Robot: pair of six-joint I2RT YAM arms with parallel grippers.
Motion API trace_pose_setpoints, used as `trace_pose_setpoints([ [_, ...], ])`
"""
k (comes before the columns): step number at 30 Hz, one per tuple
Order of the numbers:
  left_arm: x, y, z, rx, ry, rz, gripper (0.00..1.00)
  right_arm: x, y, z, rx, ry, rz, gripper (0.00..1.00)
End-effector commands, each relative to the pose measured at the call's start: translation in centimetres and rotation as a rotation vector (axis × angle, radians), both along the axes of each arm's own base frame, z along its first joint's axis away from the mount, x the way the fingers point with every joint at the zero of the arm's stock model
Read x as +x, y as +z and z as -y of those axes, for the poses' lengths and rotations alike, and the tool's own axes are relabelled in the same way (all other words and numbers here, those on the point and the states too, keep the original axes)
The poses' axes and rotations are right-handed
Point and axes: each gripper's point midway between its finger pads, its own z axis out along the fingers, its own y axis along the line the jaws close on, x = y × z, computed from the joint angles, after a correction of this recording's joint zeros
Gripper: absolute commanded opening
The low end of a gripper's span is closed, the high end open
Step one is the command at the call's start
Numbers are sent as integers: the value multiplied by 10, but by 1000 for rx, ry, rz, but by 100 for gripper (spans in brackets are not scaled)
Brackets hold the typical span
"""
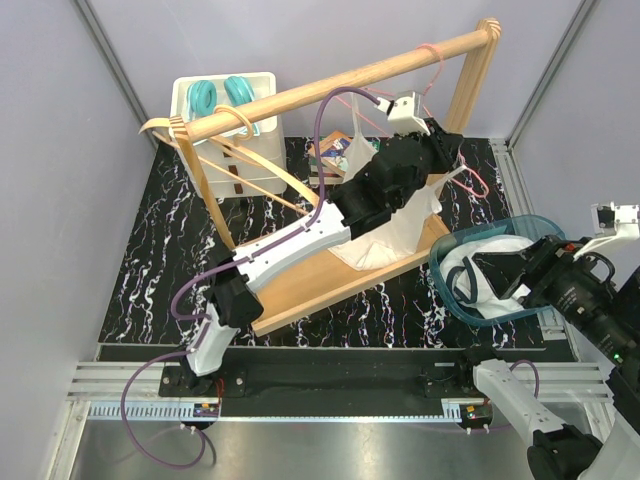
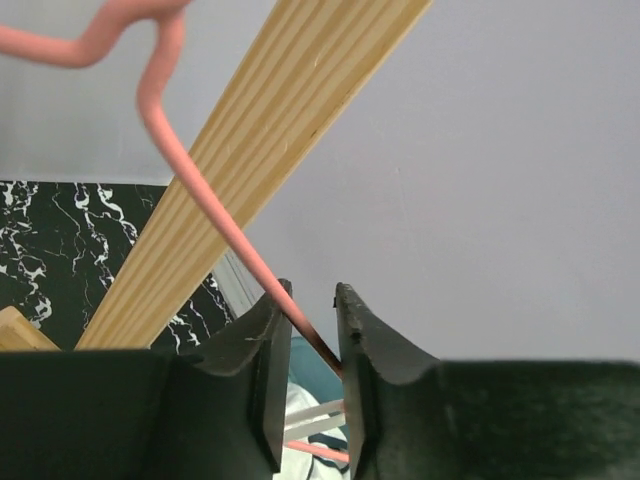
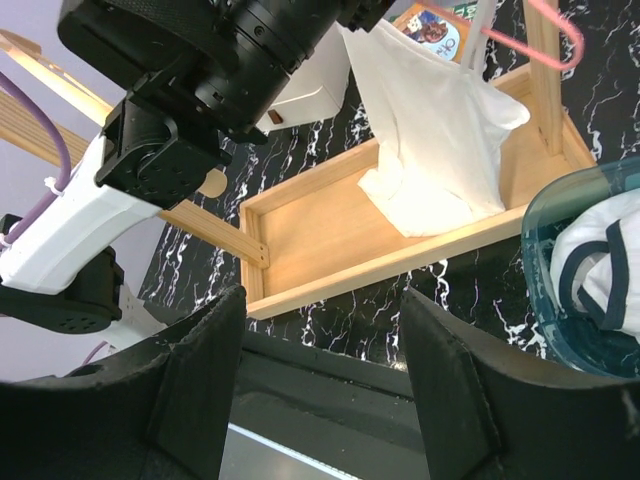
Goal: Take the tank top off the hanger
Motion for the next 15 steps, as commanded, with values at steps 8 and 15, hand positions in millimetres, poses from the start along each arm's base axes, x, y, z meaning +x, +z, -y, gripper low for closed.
trace_pose_setpoints([
  [8,-21,72,-20,-158,-66,78,0,0,-9,4,-37,-12,-43,71],
  [15,-56,89,-28,-173,-189,78,0,12,-5,5,-61,-17,-15,73],
])
